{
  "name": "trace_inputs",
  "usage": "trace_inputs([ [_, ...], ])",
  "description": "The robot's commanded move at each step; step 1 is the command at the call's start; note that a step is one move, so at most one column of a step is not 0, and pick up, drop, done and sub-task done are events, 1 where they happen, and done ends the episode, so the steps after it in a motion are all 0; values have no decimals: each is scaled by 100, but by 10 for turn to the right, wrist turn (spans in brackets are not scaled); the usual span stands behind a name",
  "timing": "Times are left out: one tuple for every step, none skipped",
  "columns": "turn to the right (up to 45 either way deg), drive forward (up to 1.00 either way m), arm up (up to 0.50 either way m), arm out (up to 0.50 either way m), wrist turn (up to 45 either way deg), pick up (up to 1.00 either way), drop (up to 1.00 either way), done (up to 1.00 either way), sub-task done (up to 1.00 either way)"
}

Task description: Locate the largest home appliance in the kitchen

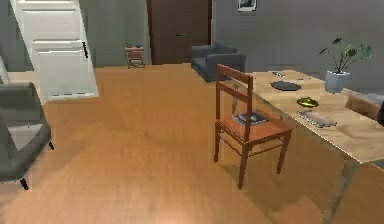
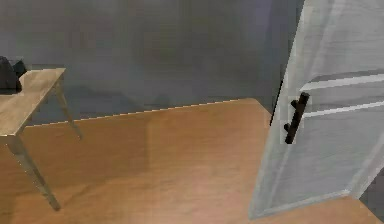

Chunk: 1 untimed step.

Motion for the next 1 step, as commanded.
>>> trace_inputs([
  [-240, 0, 0, 0, 0, 0, 0, 0, 0],
])
